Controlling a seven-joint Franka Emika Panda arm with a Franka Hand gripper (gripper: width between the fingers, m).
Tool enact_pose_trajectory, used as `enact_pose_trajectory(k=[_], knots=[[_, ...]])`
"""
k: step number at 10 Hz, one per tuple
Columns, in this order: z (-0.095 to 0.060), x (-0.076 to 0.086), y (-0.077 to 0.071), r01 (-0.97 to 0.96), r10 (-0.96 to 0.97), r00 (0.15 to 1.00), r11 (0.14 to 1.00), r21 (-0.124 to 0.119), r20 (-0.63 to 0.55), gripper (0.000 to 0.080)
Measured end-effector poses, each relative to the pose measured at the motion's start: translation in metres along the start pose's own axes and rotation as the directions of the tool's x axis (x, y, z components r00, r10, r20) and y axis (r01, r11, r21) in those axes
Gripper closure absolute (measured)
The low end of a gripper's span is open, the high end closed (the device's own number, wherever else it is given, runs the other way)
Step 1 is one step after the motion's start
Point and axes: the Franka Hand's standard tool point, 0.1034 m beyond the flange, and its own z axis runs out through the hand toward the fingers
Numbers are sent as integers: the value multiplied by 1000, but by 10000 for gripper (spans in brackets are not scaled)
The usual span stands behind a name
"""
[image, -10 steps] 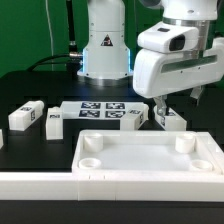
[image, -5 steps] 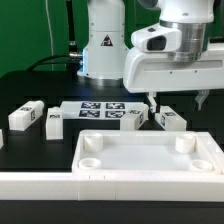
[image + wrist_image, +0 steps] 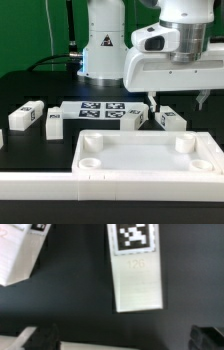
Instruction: Assemble desk
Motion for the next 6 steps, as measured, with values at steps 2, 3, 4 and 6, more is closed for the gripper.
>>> enact_pose_trajectory(k=[2,3,4,6], knots=[[2,5,6,14,-16,989,1000,16,148,150],[2,6,4,19,-22,980,1000,18,198,150],[0,4,3,28,-32,960,999,21,279,150],[0,11,-3,59,-69,932,998,39,357,150]])
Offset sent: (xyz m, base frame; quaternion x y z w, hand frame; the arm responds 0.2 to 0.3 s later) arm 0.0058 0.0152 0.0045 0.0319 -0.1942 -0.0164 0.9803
